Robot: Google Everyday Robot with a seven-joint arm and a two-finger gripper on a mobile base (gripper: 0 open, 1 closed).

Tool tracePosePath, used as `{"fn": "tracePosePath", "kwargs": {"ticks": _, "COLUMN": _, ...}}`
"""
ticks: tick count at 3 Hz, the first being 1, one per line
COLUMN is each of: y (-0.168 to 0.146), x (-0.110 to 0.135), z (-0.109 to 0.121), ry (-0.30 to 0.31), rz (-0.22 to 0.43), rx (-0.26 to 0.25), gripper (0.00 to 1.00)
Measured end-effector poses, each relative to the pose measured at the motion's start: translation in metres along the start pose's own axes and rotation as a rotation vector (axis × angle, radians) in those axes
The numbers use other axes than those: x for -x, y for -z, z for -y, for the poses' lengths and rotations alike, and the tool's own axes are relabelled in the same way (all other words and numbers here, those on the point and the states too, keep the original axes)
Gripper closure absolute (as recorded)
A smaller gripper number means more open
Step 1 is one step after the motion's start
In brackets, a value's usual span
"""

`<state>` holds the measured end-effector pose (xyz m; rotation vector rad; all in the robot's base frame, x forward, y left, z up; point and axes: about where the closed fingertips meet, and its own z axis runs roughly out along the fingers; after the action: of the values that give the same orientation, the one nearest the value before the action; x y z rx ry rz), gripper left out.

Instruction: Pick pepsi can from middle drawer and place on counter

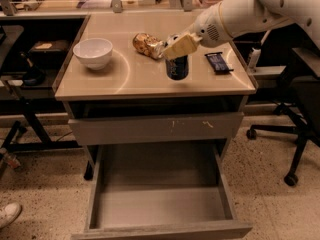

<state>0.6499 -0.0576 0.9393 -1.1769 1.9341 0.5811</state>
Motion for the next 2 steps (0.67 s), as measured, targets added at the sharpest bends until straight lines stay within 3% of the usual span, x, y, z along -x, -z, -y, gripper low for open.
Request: {"fn": "tracePosePath", "kwargs": {"ticks": 2, "y": -0.039, "x": -0.001, "z": 0.040, "ry": -0.048, "rz": -0.033, "rx": 0.096, "gripper": 1.00}}
